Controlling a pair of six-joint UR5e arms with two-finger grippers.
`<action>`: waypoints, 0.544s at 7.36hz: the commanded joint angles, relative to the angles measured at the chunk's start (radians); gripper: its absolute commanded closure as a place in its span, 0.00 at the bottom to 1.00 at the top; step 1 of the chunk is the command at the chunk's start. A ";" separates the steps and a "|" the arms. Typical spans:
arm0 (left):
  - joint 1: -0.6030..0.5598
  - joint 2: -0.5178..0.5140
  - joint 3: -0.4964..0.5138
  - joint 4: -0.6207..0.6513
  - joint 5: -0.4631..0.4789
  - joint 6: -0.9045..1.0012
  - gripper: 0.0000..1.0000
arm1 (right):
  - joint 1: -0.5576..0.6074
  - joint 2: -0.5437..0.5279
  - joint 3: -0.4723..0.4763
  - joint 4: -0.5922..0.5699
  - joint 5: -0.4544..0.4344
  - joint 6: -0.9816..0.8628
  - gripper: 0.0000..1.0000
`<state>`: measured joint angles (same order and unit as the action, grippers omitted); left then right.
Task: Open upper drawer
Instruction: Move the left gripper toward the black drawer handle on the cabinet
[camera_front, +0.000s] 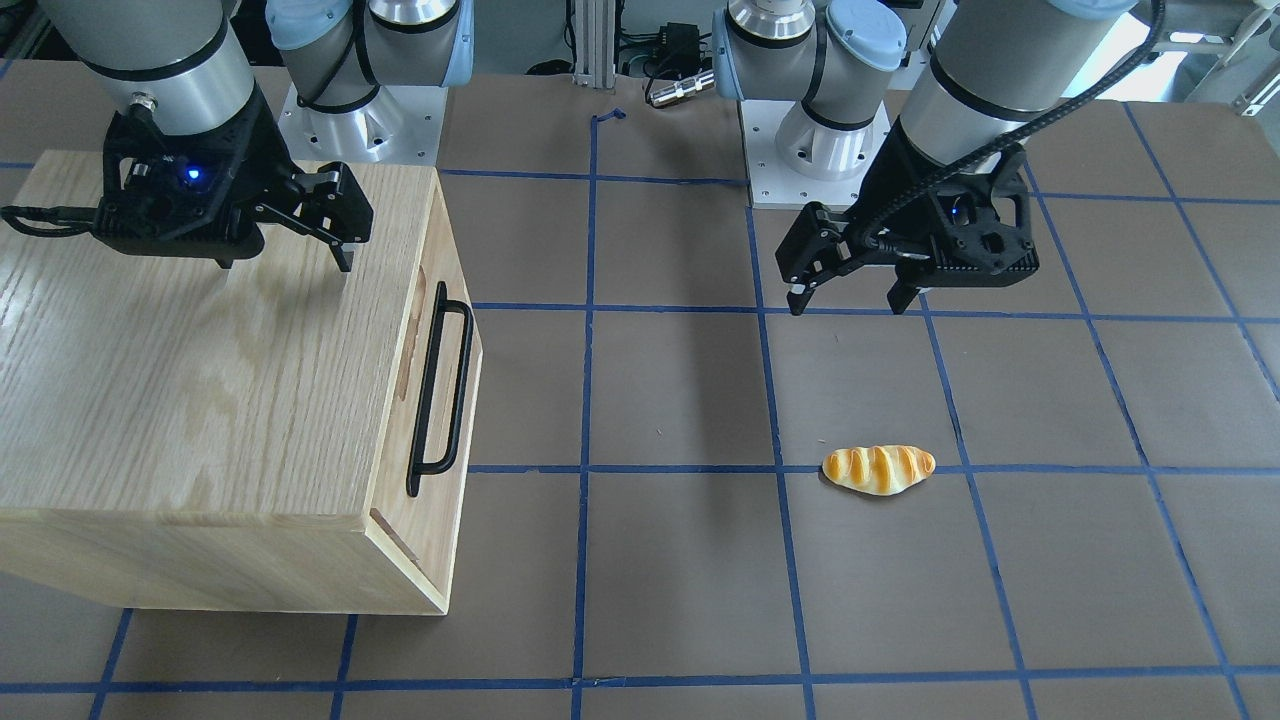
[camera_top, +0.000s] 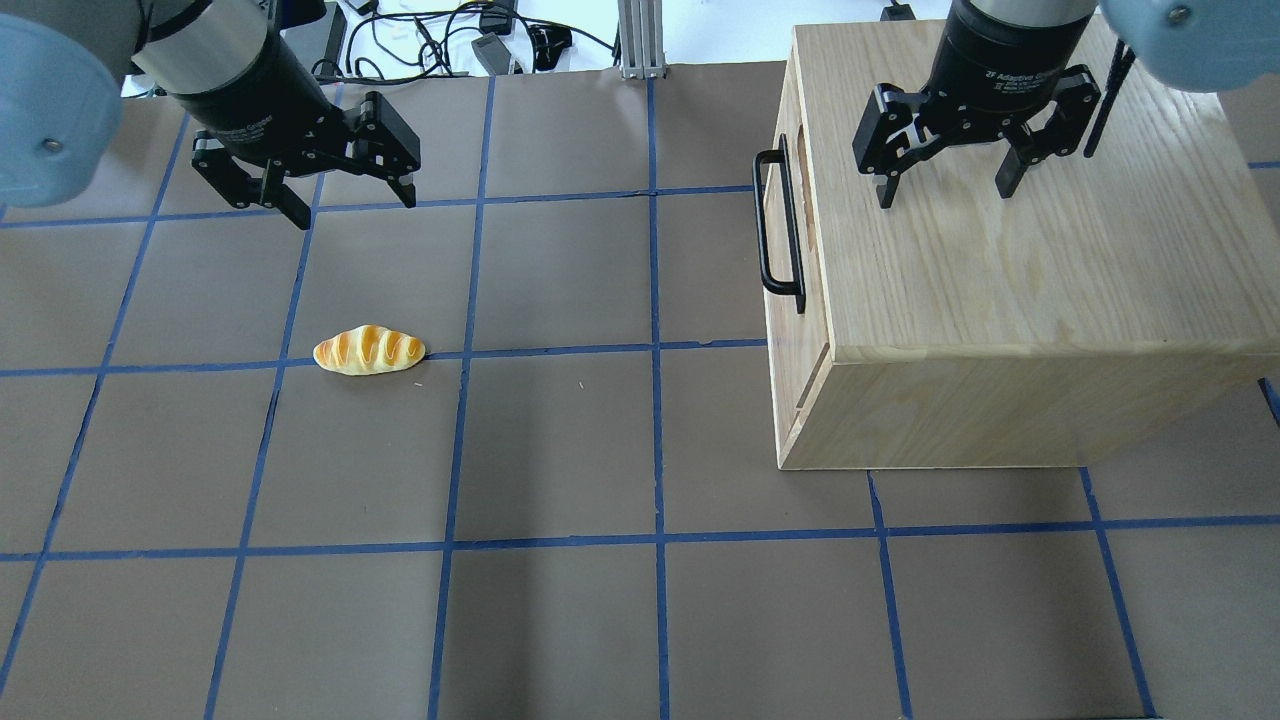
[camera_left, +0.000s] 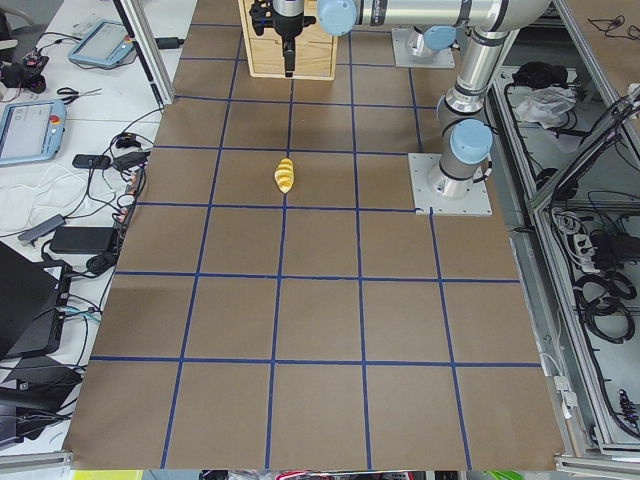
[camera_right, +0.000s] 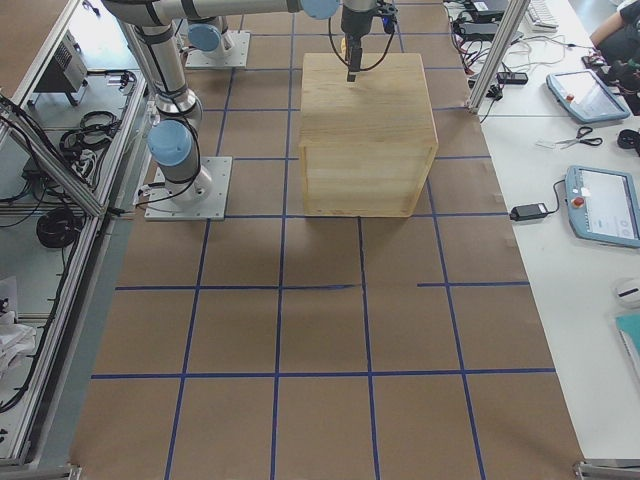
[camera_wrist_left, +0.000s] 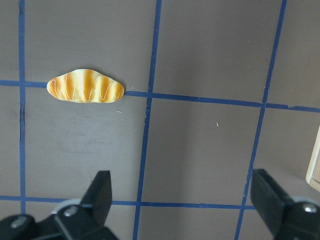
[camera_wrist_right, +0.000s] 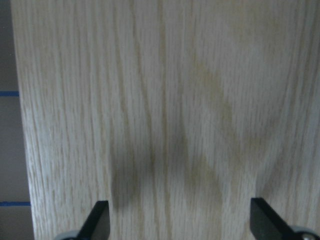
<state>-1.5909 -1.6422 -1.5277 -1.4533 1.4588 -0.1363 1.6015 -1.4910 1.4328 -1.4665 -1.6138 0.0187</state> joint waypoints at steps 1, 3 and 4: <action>-0.087 -0.042 0.003 0.092 -0.026 -0.102 0.00 | 0.000 0.000 0.000 0.000 0.000 0.000 0.00; -0.165 -0.079 0.008 0.147 -0.067 -0.255 0.00 | 0.000 0.000 0.000 0.000 0.000 0.001 0.00; -0.194 -0.096 0.008 0.174 -0.077 -0.275 0.00 | 0.000 0.000 0.001 0.000 0.000 0.000 0.00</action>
<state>-1.7453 -1.7160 -1.5209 -1.3151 1.4024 -0.3545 1.6014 -1.4910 1.4330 -1.4665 -1.6137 0.0195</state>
